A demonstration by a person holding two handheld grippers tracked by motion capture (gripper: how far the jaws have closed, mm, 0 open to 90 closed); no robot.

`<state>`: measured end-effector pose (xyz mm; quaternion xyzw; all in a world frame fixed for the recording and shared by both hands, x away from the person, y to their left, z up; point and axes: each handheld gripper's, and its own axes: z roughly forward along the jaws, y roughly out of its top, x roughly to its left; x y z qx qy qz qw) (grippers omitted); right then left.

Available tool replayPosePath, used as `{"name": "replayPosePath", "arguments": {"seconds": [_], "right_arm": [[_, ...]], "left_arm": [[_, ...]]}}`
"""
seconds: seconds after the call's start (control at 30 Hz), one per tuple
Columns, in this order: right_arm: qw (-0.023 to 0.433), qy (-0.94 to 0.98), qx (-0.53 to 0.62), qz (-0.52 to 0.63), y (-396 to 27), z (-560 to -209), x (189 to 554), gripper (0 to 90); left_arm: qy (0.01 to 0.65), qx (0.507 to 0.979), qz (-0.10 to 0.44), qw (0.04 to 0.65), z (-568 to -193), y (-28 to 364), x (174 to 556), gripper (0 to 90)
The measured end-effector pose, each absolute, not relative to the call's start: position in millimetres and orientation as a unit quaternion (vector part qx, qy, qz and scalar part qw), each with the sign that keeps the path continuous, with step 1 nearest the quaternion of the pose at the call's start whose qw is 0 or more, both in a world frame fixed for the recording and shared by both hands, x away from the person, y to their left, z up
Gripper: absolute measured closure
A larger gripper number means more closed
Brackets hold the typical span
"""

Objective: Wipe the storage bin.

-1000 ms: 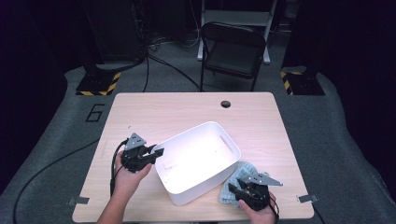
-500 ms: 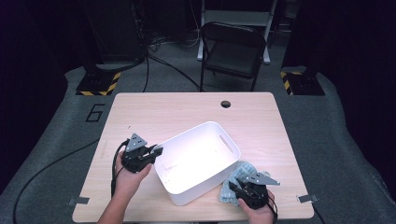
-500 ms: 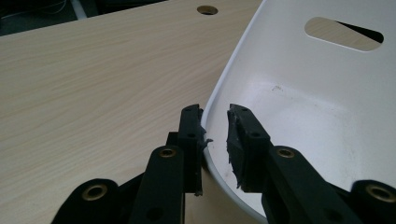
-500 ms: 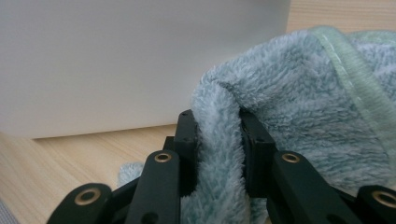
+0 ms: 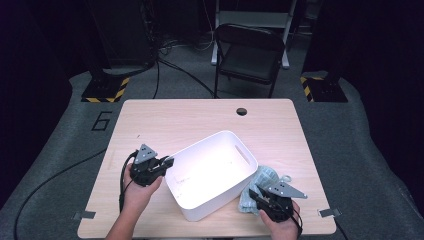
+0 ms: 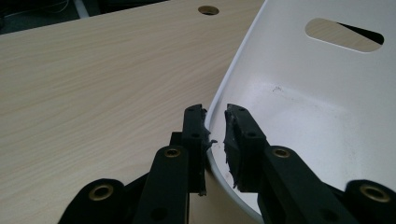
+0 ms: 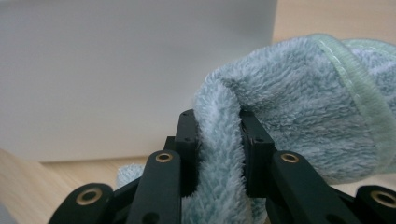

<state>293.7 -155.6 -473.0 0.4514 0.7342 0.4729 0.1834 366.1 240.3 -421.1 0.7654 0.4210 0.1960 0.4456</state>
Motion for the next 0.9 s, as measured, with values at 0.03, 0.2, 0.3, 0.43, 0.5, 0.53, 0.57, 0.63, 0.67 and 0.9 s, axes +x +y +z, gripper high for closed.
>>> {"name": "replayPosePath", "arguments": {"seconds": [0.03,0.2,0.3,0.43,0.5,0.53,0.57,0.63,0.67,0.9], "right_arm": [[0.189,0.732,0.445,0.48,-155,-467,291,72.0],[0.218,0.736,0.417,0.486,-151,-455,284,71.9],[0.199,0.735,0.43,0.485,-153,-463,287,71.9],[0.175,0.741,0.445,0.472,-154,-476,292,72.0],[0.167,0.747,0.45,0.459,-153,-483,295,71.9],[0.165,0.751,0.453,0.452,-153,-487,297,71.9],[0.159,0.756,0.454,0.444,-152,-491,299,71.9],[0.147,0.762,0.461,0.431,-151,-500,303,71.9],[0.141,0.761,0.465,0.431,-150,-502,304,71.9],[0.139,0.76,0.462,0.435,-152,-502,304,71.7]], "left_arm": [[0.421,0.765,0.196,0.446,-421,240,366,78.0],[0.419,0.766,0.194,0.447,-421,241,366,78.8],[0.416,0.769,0.189,0.448,-421,242,366,79.6],[0.416,0.767,0.188,0.45,-421,242,366,80.4],[0.415,0.767,0.189,0.451,-421,242,366,80.5],[0.415,0.767,0.189,0.452,-421,242,366,80.6],[0.415,0.767,0.189,0.452,-421,242,366,80.6],[0.415,0.768,0.187,0.451,-421,242,366,80.6],[0.415,0.768,0.187,0.451,-421,242,366,80.6],[0.416,0.762,0.193,0.456,-422,241,366,80.6]]}}
